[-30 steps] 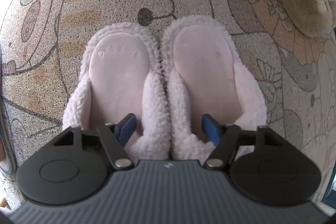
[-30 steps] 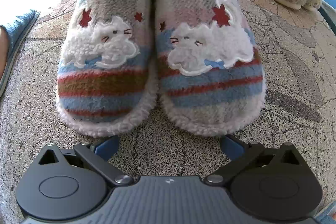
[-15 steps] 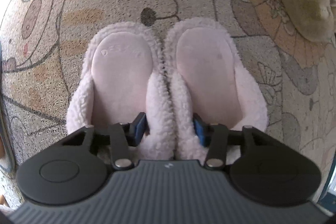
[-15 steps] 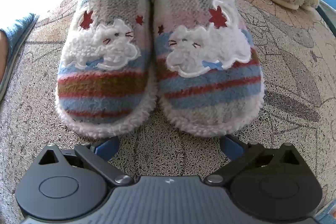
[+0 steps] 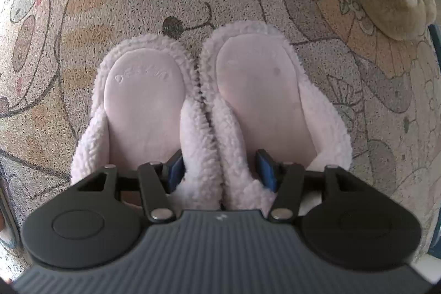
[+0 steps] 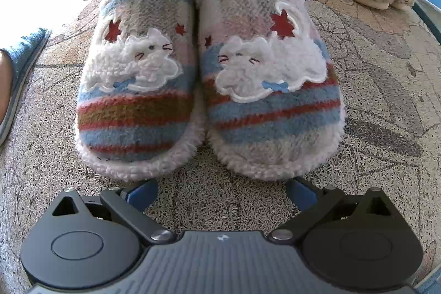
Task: Organize scattered shoes
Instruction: 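Lift both slipper pairs off the mat with the left and right tools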
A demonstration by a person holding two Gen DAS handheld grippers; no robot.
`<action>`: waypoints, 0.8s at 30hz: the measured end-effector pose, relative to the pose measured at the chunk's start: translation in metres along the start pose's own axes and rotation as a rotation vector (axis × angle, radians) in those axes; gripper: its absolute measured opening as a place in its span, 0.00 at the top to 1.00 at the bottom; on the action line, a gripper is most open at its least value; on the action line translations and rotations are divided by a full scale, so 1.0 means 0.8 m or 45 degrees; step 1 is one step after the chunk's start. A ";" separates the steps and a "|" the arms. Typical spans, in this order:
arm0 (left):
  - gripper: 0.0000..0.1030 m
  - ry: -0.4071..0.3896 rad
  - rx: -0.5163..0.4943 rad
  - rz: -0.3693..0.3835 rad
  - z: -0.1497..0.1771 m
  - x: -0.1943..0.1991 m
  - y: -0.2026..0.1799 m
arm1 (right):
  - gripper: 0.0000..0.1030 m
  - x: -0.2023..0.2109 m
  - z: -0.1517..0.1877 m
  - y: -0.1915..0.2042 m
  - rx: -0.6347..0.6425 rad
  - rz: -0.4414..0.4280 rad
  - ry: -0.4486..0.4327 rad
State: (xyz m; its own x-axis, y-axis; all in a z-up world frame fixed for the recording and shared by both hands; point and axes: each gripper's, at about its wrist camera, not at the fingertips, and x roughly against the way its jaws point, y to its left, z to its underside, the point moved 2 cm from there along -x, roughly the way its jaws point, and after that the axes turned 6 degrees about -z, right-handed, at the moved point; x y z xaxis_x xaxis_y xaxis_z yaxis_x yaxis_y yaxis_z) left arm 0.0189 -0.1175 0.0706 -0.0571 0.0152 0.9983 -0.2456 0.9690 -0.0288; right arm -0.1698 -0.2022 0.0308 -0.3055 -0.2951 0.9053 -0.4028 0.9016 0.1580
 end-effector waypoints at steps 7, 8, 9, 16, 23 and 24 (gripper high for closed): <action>0.58 -0.054 -0.012 -0.039 0.004 0.002 -0.005 | 0.00 -0.005 0.001 0.000 -0.007 -0.001 -0.003; 0.59 -0.061 -0.014 -0.045 0.005 0.003 -0.005 | 0.00 -0.005 0.002 0.000 -0.008 -0.001 -0.005; 0.60 -0.069 -0.015 -0.050 0.005 0.003 -0.006 | 0.00 -0.005 0.002 0.001 -0.010 -0.002 -0.009; 0.69 -0.095 -0.027 -0.040 0.004 0.012 -0.004 | 0.06 0.002 0.000 -0.002 -0.056 -0.032 -0.026; 0.69 -0.110 -0.039 -0.012 0.000 0.023 0.000 | 0.08 0.007 -0.013 0.005 -0.040 -0.026 -0.032; 0.69 -0.113 -0.040 -0.008 -0.001 0.025 0.000 | 0.08 0.006 -0.015 0.002 -0.039 -0.021 -0.037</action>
State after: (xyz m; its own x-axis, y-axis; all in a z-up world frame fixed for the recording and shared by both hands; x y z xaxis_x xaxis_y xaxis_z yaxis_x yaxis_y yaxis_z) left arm 0.0184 -0.1167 0.0904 -0.1414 -0.0112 0.9899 -0.2156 0.9763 -0.0198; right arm -0.1612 -0.1987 0.0404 -0.3244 -0.3184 0.8907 -0.3815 0.9057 0.1848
